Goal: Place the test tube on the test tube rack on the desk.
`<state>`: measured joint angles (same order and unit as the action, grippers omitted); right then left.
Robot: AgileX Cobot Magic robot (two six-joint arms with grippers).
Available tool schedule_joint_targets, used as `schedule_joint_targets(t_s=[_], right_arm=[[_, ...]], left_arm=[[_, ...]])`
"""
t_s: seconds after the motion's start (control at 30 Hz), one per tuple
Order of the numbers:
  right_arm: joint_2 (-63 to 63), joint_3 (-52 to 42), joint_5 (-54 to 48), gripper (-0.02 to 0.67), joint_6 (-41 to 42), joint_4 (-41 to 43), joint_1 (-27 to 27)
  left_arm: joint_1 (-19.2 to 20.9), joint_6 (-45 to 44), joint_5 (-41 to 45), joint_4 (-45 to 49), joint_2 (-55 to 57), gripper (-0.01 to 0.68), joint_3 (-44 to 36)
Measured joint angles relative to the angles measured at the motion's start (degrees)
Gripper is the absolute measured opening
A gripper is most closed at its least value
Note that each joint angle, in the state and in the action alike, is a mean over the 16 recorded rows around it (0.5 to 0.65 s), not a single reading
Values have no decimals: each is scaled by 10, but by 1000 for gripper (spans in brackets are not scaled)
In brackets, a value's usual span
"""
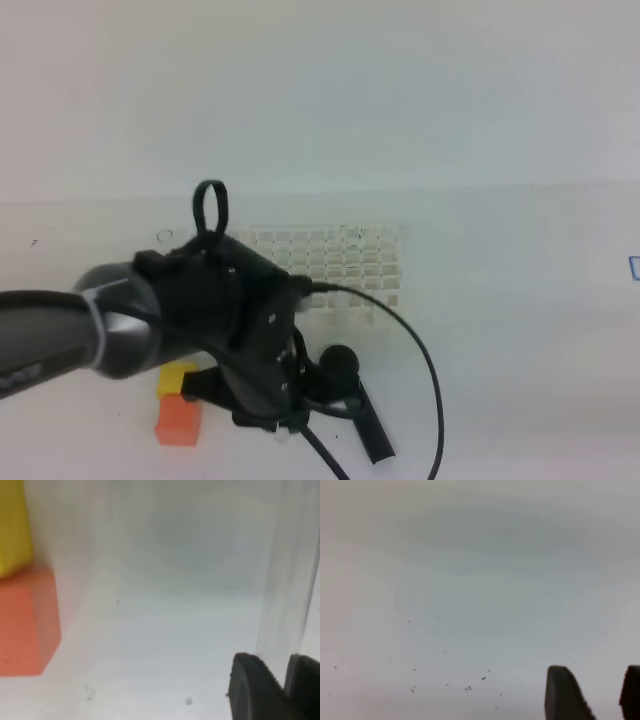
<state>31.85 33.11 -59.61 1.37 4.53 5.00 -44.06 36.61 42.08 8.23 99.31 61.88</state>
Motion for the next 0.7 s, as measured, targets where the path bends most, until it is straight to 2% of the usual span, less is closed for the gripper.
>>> schedule_joint_targets(t_s=[0.17,0.37,0.5,0.7], right_arm=[[0,0,6,261,10,-30,0],[0,2,16,261,50,-103,0],[0,4,25,261,110,-191,0],[0,8,42,262,255,-379,0]], left_arm=[[0,1,4,22,-81,108,9],[0,3,-67,58,-228,108,-35],[0,5,-169,89,-337,108,-108],[0,2,-398,133,-488,108,-265]])
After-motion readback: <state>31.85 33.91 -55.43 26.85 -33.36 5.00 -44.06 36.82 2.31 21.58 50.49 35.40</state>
